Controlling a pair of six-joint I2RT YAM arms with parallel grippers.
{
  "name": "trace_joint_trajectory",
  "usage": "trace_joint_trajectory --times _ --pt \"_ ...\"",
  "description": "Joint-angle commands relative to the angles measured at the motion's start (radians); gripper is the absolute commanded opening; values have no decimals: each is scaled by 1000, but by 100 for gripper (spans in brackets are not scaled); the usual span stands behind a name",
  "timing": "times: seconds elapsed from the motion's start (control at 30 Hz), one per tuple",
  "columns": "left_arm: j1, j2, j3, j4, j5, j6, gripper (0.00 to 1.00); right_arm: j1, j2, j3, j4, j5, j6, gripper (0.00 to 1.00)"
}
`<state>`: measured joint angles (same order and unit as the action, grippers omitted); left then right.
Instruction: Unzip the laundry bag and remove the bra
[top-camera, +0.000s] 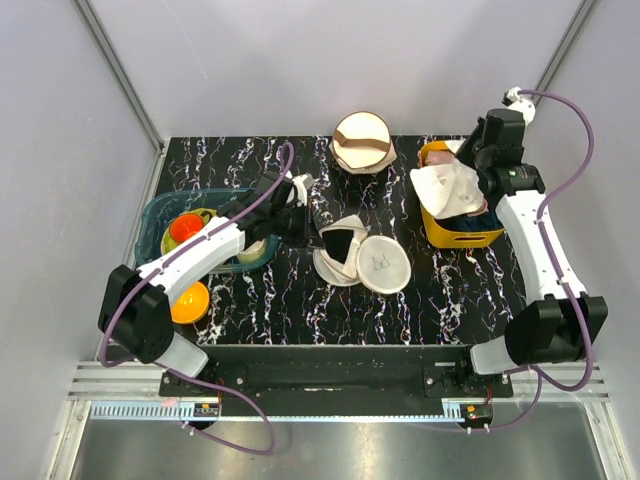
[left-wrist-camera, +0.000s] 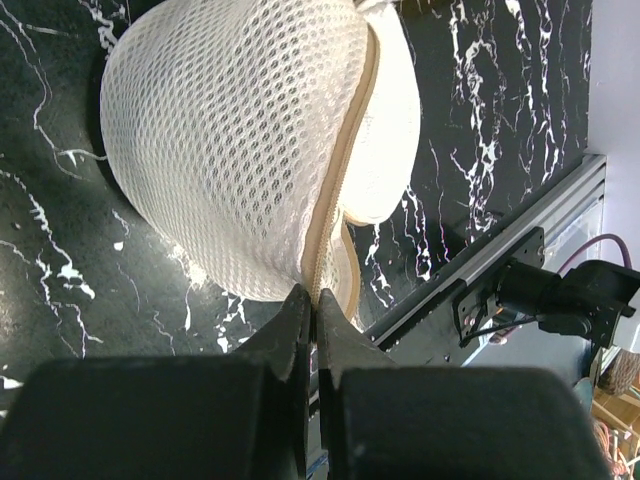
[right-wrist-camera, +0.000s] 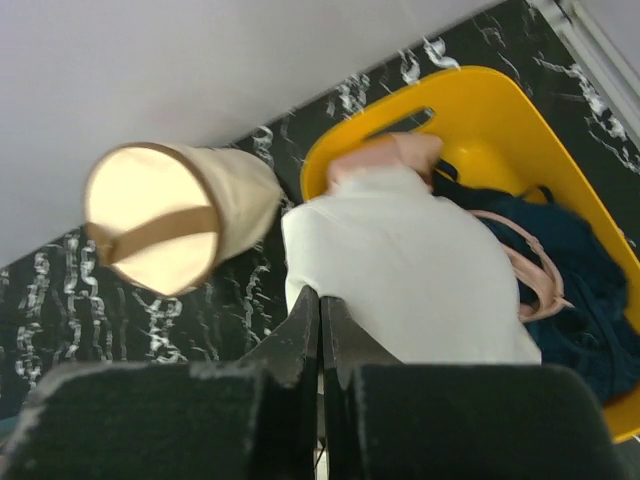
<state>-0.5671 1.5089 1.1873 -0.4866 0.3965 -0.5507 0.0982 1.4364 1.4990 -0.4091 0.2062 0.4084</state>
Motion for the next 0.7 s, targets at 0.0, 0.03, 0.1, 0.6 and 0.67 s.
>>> trace_joint_trajectory --times 0.0,0.03,0.1,0.6,0.67 --pt "4 -59 -21 -14 13 11 0 -70 -8 -49 38 -51 55 0" --pt "4 -64 -26 -14 13 12 0 -92 -11 -83 41 -51 61 0" --pt "4 -70 -32 -14 13 12 0 -138 -16 -118 52 -62 81 0" --pt "4 -105 -34 -27 5 18 0 -261 -117 -244 64 4 101 0" --pt "6 -107 -31 -27 5 18 0 -261 -136 -243 67 15 101 0"
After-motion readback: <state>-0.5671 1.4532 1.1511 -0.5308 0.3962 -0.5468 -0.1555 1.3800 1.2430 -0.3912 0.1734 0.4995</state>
